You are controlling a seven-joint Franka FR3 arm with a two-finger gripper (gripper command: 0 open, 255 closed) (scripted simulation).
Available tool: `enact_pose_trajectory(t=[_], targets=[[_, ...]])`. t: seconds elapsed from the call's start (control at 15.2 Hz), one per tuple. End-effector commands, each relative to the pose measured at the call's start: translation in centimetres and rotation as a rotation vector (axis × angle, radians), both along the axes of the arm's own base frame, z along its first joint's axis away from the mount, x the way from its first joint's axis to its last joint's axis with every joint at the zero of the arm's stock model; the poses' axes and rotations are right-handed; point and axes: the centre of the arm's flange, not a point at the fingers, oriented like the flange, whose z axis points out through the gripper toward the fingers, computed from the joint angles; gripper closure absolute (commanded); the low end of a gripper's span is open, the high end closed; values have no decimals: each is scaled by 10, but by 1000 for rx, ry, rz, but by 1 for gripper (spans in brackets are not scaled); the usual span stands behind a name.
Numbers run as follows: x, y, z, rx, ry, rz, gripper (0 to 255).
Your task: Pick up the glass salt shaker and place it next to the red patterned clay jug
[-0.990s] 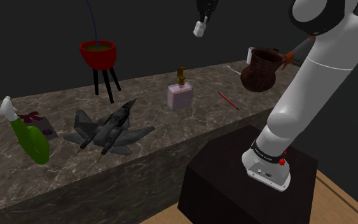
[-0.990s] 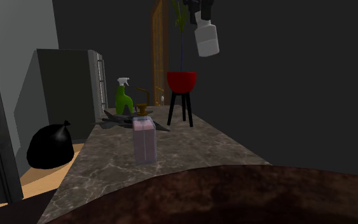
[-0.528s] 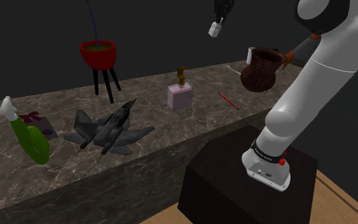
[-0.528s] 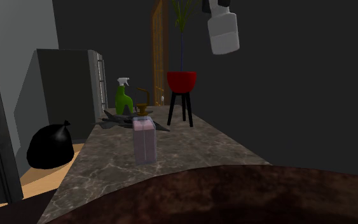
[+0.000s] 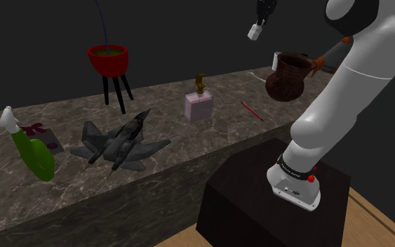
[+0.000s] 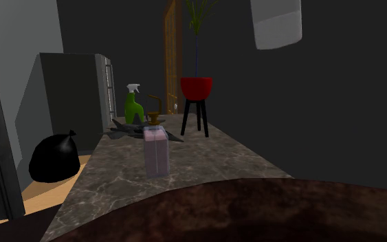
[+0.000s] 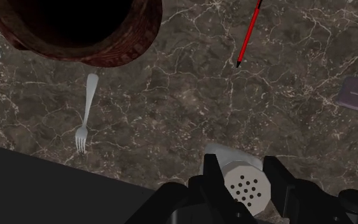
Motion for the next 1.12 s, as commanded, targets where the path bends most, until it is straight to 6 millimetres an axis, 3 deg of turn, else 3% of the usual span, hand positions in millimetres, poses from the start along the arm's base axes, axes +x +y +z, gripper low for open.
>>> enact_pose_trajectory(t=[0.0,0.13,1.06], targets=[[-15,-24,0,0,0,2,255],[-28,-48,0,0,0,2,255],[-28,-48,-74,0,0,2,255]])
